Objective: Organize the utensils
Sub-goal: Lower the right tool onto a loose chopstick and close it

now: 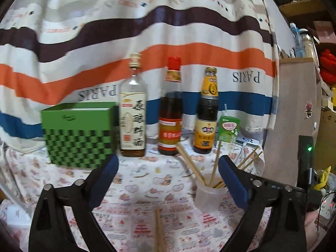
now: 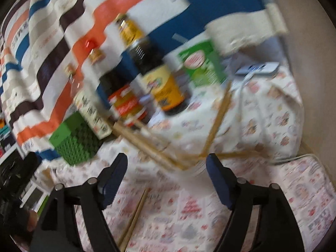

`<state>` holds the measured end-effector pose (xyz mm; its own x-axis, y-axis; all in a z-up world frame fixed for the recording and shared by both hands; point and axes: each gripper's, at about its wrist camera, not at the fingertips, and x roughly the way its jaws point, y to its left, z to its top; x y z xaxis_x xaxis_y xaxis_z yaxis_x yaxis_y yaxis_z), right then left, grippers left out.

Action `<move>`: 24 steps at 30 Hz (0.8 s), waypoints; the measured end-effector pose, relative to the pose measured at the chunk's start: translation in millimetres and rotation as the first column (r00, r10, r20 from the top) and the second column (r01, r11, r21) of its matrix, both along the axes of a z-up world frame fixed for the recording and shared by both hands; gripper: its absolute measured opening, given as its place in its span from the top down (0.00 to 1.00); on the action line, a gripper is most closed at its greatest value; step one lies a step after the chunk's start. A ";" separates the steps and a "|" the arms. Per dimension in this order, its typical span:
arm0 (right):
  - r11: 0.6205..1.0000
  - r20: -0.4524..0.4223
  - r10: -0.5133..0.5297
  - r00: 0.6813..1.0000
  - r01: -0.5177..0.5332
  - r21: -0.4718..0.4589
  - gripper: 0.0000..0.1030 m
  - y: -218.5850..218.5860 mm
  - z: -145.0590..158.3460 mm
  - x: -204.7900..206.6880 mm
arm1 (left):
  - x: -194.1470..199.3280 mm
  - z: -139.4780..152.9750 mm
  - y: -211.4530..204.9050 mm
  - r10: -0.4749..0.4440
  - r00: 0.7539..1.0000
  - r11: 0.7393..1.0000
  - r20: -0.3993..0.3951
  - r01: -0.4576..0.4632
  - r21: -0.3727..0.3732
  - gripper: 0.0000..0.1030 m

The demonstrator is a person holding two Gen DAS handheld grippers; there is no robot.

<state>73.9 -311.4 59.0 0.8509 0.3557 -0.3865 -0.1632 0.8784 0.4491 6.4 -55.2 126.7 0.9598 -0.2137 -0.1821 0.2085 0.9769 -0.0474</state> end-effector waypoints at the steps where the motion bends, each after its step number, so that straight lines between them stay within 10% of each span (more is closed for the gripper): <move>1: 1.000 0.007 -0.002 1.000 0.003 -0.027 0.23 6.1 -0.6 -2.1 | -2.3 -1.6 4.4 0.005 1.000 1.000 -0.001 -0.005 -0.002 0.03; 24: 0.960 -0.093 0.048 0.995 -0.071 -0.269 0.16 48.3 -8.3 -0.6 | -1.1 -50.5 59.9 0.181 0.979 0.983 -0.093 -0.184 -0.025 0.01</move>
<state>73.3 -263.1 50.7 0.7914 0.2762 -0.5453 -0.1906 0.9591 0.2092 5.3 4.8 76.2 0.9631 -0.0442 -0.2655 0.0205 0.9956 -0.0914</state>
